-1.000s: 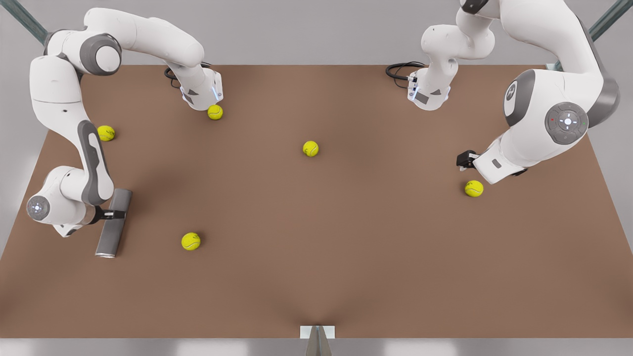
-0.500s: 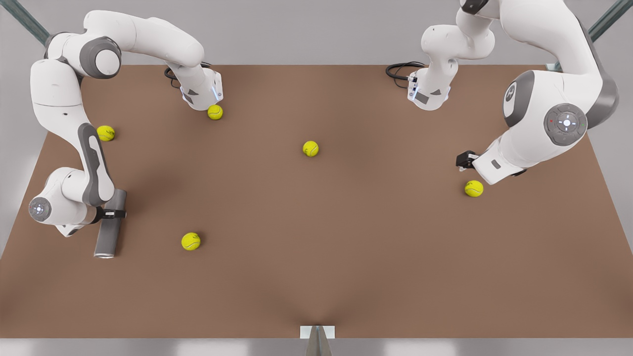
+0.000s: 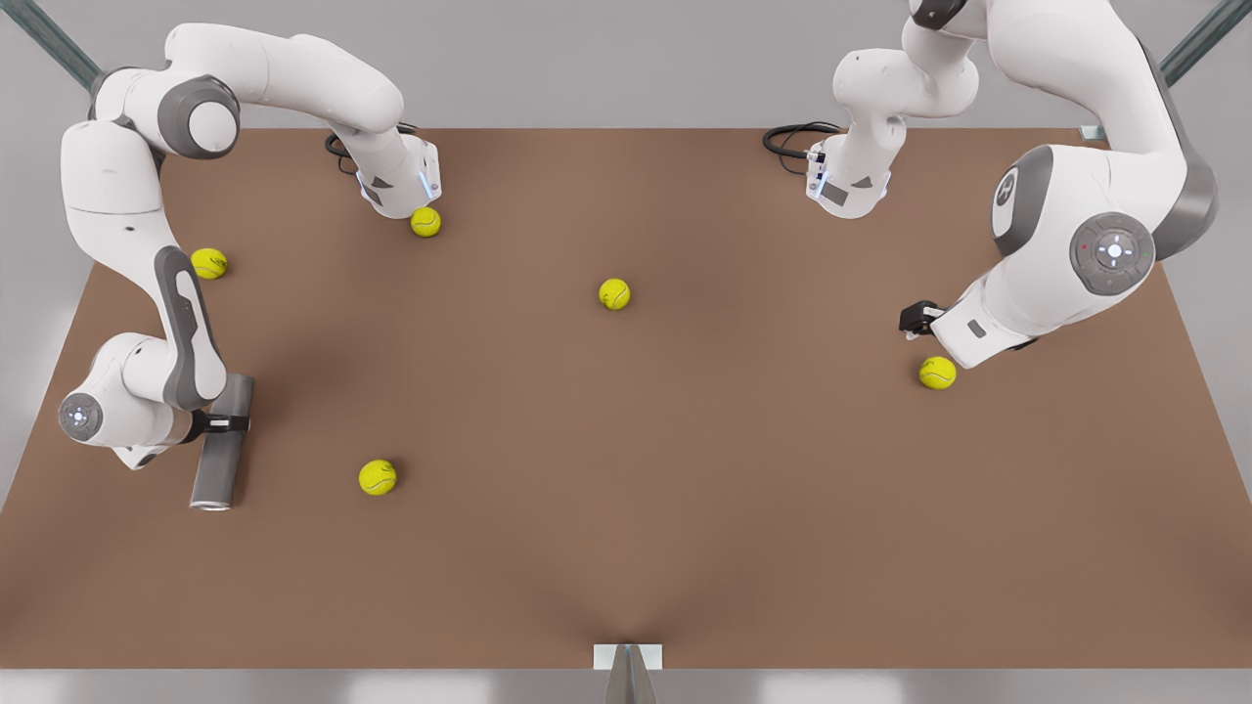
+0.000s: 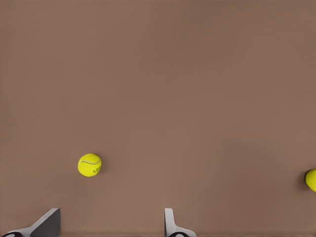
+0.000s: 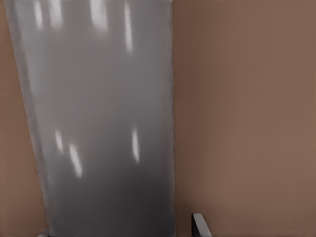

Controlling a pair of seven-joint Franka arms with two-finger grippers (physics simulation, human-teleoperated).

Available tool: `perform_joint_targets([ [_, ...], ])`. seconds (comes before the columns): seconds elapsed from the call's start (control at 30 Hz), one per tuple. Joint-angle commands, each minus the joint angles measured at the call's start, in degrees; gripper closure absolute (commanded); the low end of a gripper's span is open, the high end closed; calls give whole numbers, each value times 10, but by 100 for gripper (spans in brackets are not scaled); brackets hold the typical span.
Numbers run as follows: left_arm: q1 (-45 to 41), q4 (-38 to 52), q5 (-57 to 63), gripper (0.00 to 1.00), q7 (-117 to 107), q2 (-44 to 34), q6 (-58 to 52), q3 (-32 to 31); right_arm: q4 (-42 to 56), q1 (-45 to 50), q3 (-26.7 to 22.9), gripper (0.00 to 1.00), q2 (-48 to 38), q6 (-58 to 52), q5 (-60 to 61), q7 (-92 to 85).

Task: Put the tennis tube upright

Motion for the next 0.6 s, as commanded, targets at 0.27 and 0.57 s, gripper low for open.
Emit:
perform_joint_targets([
  [0.27,0,-4,-1,0,-2,0,0,0,0,3,0,15,0,-1,0,0],
  [0.57,0,-4,-1,0,-3,0,0,-1,0,4,0,22,0,-1,0,0],
])
